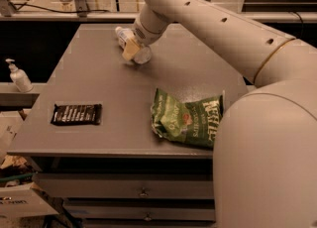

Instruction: Move blue plastic bottle near rxbar chocolate

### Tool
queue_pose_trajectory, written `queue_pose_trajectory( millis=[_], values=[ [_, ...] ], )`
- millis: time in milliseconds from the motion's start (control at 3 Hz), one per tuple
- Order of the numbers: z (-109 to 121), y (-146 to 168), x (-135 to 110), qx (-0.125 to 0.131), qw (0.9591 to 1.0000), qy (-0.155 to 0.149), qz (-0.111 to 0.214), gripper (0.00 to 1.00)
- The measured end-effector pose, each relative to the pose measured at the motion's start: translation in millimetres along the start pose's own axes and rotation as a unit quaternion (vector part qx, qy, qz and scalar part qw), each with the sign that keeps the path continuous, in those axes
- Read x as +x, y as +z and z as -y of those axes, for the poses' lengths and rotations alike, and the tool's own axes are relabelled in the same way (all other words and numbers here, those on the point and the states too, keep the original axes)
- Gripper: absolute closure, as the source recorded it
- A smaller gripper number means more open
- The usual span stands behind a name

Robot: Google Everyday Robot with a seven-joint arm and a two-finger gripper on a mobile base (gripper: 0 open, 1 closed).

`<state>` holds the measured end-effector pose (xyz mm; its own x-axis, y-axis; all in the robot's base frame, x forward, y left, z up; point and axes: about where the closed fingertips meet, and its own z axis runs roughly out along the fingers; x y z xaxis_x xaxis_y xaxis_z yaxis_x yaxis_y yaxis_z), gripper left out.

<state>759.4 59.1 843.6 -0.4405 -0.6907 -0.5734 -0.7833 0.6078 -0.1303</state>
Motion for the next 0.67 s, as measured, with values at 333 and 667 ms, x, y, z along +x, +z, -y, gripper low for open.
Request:
queue_pose_trajectory(
  millis=[333,667],
  values=[
    [3,-5,5,0.008,1.0000,0.002,0.001,0.61],
    [7,-20,5,0.017,0.9998,0.000,0.009,0.85]
  ],
)
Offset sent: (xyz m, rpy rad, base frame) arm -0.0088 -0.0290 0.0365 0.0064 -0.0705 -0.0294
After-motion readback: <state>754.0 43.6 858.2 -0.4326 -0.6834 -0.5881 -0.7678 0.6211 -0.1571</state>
